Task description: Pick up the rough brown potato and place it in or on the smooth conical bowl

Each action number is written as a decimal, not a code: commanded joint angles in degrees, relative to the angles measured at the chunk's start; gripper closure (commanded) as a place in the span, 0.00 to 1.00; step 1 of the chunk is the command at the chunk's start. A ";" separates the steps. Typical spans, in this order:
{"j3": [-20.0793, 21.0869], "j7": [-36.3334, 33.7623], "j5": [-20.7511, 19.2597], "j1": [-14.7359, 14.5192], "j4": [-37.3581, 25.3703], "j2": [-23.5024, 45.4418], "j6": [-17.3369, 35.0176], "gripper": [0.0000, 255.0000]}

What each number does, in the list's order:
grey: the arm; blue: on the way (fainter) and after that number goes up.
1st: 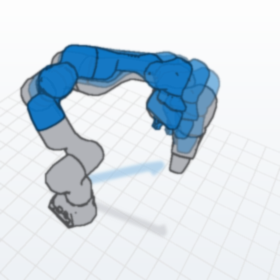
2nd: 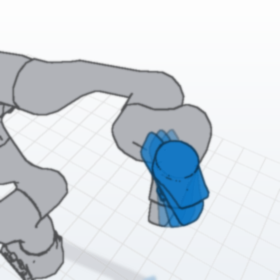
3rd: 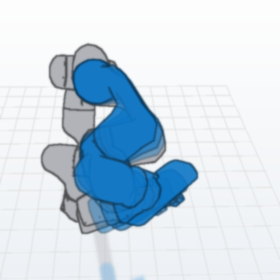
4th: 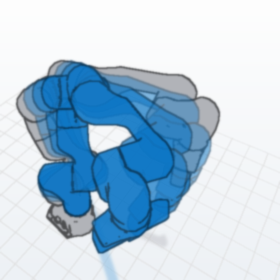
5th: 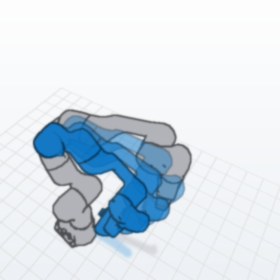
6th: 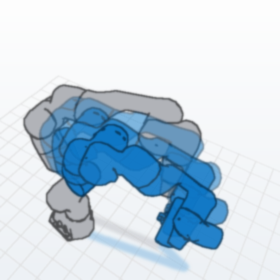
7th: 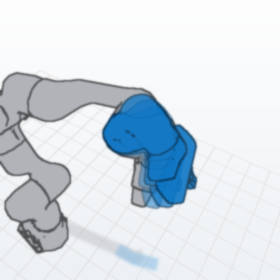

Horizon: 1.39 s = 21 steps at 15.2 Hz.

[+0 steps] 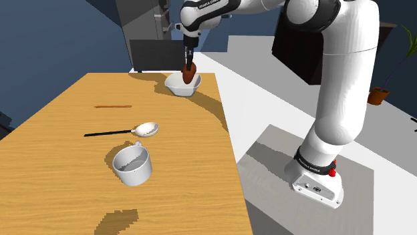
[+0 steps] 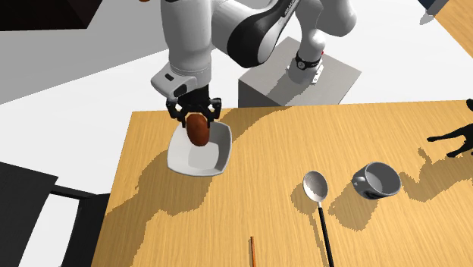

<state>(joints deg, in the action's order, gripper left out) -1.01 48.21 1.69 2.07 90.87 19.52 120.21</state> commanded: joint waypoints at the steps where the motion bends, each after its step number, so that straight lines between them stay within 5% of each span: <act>1: 0.02 0.02 0.03 -0.01 1.22 0.25 1.50 1.00; 12: 0.03 0.09 0.08 -0.01 2.99 0.93 3.95 1.00; 13: 0.03 0.09 0.08 -0.01 2.99 0.93 3.95 0.00; 18: 0.03 0.09 0.08 -0.01 2.98 0.93 3.95 0.00; 21: -0.03 0.03 -0.01 0.02 0.99 -1.64 -0.62 0.00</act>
<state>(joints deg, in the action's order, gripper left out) -1.00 48.18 1.69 2.03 91.73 18.96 120.61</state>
